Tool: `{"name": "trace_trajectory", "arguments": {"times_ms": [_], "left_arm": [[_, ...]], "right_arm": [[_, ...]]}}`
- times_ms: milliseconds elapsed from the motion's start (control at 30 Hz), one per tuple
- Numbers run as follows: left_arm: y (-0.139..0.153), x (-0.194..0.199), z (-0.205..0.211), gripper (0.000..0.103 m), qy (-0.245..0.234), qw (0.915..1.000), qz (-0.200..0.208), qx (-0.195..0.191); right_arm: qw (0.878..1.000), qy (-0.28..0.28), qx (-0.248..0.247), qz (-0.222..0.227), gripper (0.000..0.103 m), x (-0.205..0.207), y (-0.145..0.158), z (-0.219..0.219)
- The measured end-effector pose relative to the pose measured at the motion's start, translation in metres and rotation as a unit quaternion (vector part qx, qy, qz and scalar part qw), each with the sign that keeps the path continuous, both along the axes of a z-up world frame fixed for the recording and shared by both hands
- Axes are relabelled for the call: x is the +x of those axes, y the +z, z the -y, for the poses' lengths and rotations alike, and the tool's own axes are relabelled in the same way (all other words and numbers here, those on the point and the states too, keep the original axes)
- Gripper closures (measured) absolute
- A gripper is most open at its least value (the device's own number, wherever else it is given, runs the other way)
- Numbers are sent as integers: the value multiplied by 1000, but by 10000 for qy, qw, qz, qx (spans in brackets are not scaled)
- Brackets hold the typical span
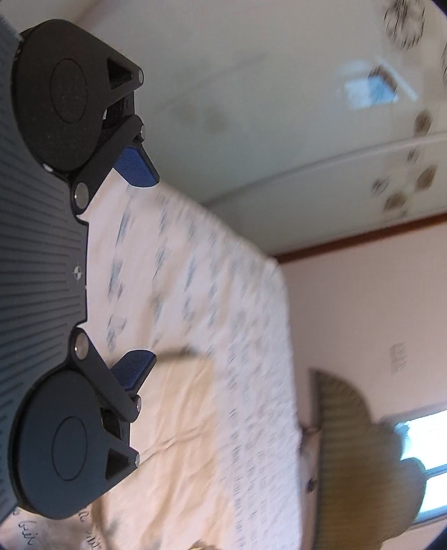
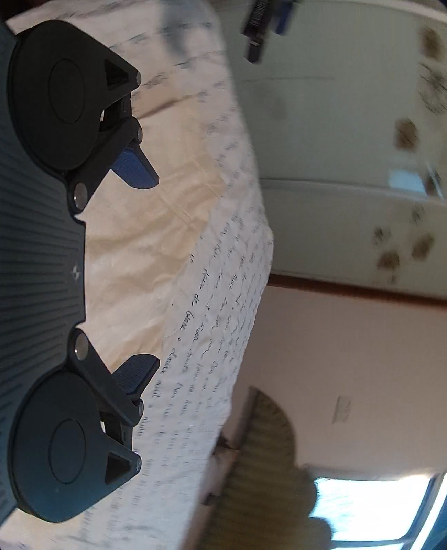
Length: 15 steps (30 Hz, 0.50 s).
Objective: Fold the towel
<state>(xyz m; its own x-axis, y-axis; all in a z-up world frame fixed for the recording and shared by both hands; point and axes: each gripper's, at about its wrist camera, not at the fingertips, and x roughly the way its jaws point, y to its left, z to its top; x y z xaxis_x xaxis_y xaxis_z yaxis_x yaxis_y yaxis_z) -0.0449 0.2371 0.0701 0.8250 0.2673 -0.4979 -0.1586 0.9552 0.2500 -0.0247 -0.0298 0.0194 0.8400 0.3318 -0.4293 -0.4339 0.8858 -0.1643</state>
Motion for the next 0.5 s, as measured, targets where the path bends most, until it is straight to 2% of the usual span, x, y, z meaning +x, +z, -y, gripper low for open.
{"name": "trace_trajectory", "arguments": {"times_ms": [67, 133, 233, 300, 500], "left_arm": [[-14, 11, 10, 0, -21, 9997, -155, -177], [-27, 20, 13, 0, 69, 9978, -368, -553], [-39, 29, 1, 0, 166, 9901, -490, -1309], [-43, 37, -8, 0, 308, 9840, -532, -1670], [-58, 61, -26, 0, 417, 9681, -855, -2316]], "right_arm": [[9966, 91, -721, 399, 0, -7, -14, -42], [9907, 273, -1180, 622, 0, -7, -28, -76], [9906, 693, -1075, 479, 0, 0, -38, -103], [9899, 908, -1061, 235, 0, 8, -44, -119], [9778, 959, -1814, 432, 0, 23, -70, -165]]}}
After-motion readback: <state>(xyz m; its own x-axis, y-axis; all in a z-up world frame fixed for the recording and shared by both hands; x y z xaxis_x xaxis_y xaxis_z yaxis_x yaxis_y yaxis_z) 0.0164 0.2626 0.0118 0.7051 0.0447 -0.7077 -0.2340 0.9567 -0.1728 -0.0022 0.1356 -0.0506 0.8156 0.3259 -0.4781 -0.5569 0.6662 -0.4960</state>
